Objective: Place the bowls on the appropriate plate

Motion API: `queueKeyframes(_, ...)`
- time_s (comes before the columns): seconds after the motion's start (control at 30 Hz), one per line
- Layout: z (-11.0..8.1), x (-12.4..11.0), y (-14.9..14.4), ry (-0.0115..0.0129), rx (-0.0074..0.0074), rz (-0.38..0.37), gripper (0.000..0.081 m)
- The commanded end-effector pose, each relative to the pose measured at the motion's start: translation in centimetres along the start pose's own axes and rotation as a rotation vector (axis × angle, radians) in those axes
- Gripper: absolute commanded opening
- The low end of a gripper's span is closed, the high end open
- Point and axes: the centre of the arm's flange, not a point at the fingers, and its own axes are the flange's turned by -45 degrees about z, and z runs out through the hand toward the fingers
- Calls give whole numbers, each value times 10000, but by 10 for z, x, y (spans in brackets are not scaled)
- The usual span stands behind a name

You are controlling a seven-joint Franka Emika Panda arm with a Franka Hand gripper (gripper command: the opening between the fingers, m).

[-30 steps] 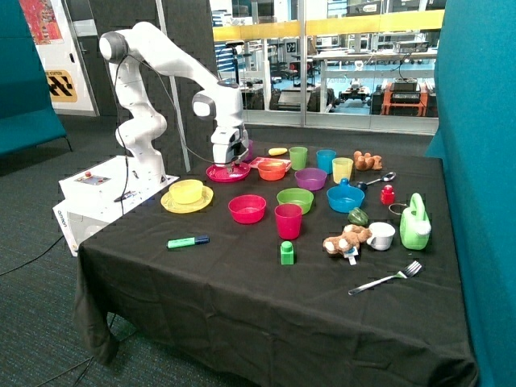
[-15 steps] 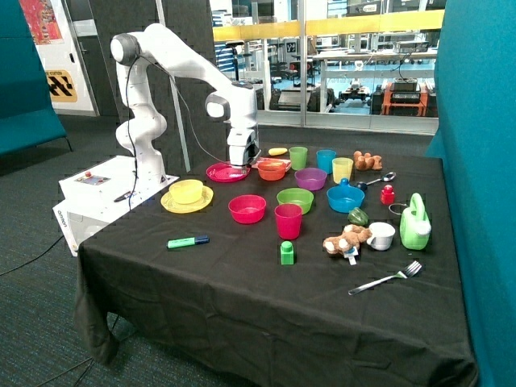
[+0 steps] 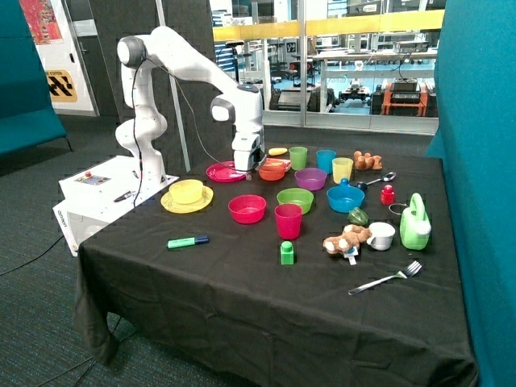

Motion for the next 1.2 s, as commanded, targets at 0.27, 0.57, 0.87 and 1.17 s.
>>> queueKeyframes(0.27,6,17,27,-2,-4,460,455)
queueKeyframes(0.57,2,21,40,-2,-4,692,454)
queueKeyframes(0.87,7,18,56,-1,-4,1076,456)
queueKeyframes(1.17,12,15,68,-1,-4,1241,451)
